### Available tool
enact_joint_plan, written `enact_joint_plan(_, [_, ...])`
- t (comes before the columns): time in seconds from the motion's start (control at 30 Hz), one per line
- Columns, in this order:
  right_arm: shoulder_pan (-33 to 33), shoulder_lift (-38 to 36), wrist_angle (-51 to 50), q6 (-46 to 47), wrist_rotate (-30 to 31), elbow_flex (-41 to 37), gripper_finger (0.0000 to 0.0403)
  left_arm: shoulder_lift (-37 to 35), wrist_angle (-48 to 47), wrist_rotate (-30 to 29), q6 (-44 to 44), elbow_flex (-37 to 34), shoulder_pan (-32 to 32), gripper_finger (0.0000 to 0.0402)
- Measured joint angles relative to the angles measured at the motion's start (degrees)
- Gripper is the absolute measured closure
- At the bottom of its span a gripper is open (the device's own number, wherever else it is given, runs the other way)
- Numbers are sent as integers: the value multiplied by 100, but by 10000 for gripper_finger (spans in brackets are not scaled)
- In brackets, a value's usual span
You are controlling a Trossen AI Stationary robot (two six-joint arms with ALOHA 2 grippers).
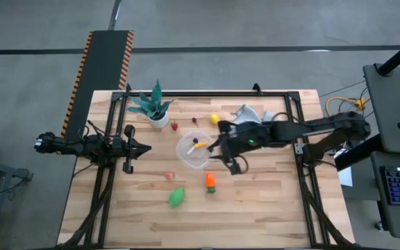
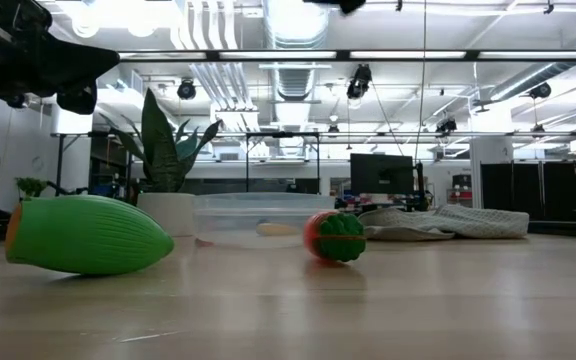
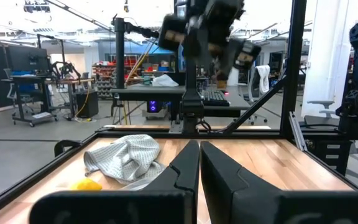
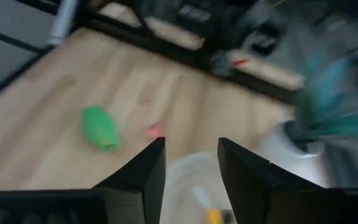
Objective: Pick and placing Produce into tupperware
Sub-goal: Put the yellow lemon into the transparent bin
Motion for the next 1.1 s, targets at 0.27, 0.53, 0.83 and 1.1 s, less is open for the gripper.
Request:
enact_joint_plan(0.27, [34, -751, -407, -188, 1312, -2, 268, 6, 4, -1, 1, 0, 4, 402])
enact_joint_plan(0.53, [-862, -646, -1026, 302, 1421, -7, 204, 0, 34, -3, 4, 1, 4, 402])
enact_joint_plan(0.83, [-2188, 507, -888, 702, 1384, -7, 84, 7, 18, -4, 54, 0, 4, 402])
enact_joint_plan(1.1, [-3128, 1616, -754, 1383, 613, 91, 74, 9, -2, -2, 52, 0, 4, 402])
